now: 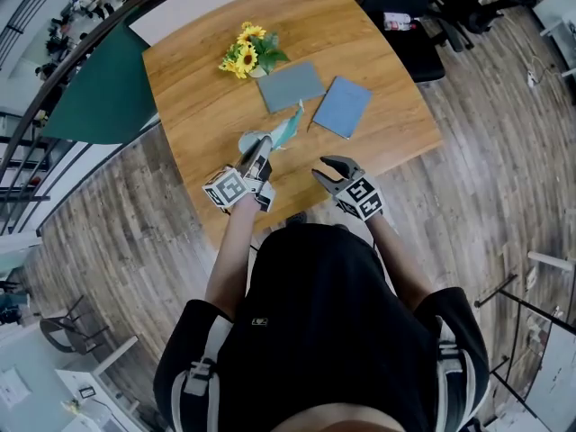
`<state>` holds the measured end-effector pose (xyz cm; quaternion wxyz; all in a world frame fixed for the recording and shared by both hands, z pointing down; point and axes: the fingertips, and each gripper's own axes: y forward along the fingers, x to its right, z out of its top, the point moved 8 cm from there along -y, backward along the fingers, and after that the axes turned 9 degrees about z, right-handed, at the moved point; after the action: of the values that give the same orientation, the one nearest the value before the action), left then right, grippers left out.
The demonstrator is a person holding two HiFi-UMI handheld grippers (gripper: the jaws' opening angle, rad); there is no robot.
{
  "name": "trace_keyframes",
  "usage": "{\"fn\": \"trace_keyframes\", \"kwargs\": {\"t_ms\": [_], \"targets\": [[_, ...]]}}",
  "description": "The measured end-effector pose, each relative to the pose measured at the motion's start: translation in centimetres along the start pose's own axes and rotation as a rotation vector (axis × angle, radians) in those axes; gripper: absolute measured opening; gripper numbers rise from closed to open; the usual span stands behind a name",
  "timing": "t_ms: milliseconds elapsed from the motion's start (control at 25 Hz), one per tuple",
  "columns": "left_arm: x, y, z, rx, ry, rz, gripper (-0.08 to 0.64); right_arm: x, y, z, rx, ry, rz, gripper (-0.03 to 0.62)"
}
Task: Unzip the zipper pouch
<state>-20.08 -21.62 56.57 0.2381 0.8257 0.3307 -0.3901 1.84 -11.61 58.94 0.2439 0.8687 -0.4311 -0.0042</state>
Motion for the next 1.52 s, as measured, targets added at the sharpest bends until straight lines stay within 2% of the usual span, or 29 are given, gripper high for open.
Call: {"fn": "trace_keyframes", "kwargs": {"t_ms": [320, 800, 1080, 1280, 1520], "targets": [[3.9, -0.8, -0.3, 0.034, 0.053, -0.032, 0.005, -1.1, -1.1, 3.9, 0.098, -0.114, 0.042, 0.086], [8.2, -1.4, -3.0, 0.018, 0.075, -0.080, 0.005, -3.5, -2.4, 6.6, 0.127, -0.300, 0.070, 0.081], [9.9, -1.2, -5.0, -0.009, 0.081, -0.086, 0.006, -4.7, -3.6, 6.1, 0.146, -0.310, 0.083, 0.046], [10.4, -1.4, -5.8, -0.015, 0.073, -0.084, 0.005, -4.7, -4.6, 5.7, 0.160, -0.294, 0.052, 0.011], [11.1, -1.8, -6.9, -0.011, 0.054, -0.070, 0.006, -5.1, -5.9, 5.0, 0.174, -0.287, 0.033, 0.009]]}}
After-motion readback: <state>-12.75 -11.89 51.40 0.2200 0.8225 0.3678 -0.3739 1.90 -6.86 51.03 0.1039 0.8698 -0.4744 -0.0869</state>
